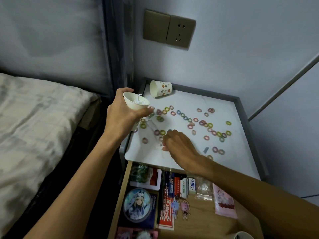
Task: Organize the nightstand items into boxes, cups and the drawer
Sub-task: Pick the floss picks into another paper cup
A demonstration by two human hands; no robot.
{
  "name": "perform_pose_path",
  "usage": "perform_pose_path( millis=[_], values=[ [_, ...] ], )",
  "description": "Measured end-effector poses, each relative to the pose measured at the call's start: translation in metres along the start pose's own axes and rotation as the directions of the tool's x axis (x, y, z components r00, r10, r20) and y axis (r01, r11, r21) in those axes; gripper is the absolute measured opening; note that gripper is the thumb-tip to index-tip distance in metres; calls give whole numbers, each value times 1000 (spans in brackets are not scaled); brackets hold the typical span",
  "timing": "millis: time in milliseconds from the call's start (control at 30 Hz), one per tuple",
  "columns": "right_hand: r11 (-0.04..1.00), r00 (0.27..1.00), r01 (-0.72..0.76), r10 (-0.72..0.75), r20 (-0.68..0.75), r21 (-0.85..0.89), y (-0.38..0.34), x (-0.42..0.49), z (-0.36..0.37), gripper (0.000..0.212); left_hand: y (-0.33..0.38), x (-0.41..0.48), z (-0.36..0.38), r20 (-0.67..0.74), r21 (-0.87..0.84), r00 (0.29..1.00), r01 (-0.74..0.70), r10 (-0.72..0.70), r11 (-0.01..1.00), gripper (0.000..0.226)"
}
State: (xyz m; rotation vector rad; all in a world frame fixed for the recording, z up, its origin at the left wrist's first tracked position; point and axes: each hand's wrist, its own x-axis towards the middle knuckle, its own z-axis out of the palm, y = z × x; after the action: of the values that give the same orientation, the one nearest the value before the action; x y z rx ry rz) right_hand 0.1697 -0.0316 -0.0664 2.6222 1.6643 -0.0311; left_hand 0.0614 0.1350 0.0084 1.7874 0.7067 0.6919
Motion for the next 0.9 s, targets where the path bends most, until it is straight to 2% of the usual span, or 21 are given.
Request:
perform_pose_path(
  millis=[67, 133, 233, 300, 367, 433, 500, 600, 667, 800, 900],
  values=[
    [998, 999, 20, -22, 33, 56, 5, -1, -3, 15, 0, -1, -1, 11, 1, 1000, -2, 2, 1000, 76],
    [986, 999, -51, 50, 10, 158, 13, -2, -15, 10, 0, -1, -1, 31, 13, 999, -11, 10, 1000, 76],
    [912, 983, -131, 170, -68, 389, 32, 10, -54, 13, -2, 0, 0, 66, 59, 998, -17, 13, 998, 77],
    [913, 977, -45, 125, -173, 405, 43, 27, -87, 12, -3, -1, 3, 87, 100, 996, -26, 17, 995, 79],
    [918, 977, 76, 10, -215, 390, 45, 44, -119, 12, -3, -1, 7, 109, 133, 994, -36, 21, 990, 81],
    [917, 974, 191, -133, -185, 350, 36, 58, -144, 11, -3, -3, 11, 133, 153, 991, -54, 33, 987, 83],
    [917, 964, 268, -255, -81, 296, 18, 68, -156, 10, -1, -4, 14, 153, 140, 987, -75, 53, 987, 81],
    [920, 940, 315, -337, 58, 235, -6, 78, -153, 10, 2, -7, 18, 172, 84, 983, -78, 62, 993, 75],
    [919, 948, 283, -312, 69, 274, -9, 81, -149, 14, 4, -7, 19, 163, 54, 985, -61, 52, 997, 72],
    [841, 978, 149, -202, 46, 520, 3, 80, -151, 31, 4, -5, 17, 137, 23, 990, -43, 40, 999, 72],
    [820, 984, 127, -174, 31, 559, 3, 77, -149, 23, 4, -6, 16, 133, 19, 990, -42, 39, 999, 74]
  ],
)
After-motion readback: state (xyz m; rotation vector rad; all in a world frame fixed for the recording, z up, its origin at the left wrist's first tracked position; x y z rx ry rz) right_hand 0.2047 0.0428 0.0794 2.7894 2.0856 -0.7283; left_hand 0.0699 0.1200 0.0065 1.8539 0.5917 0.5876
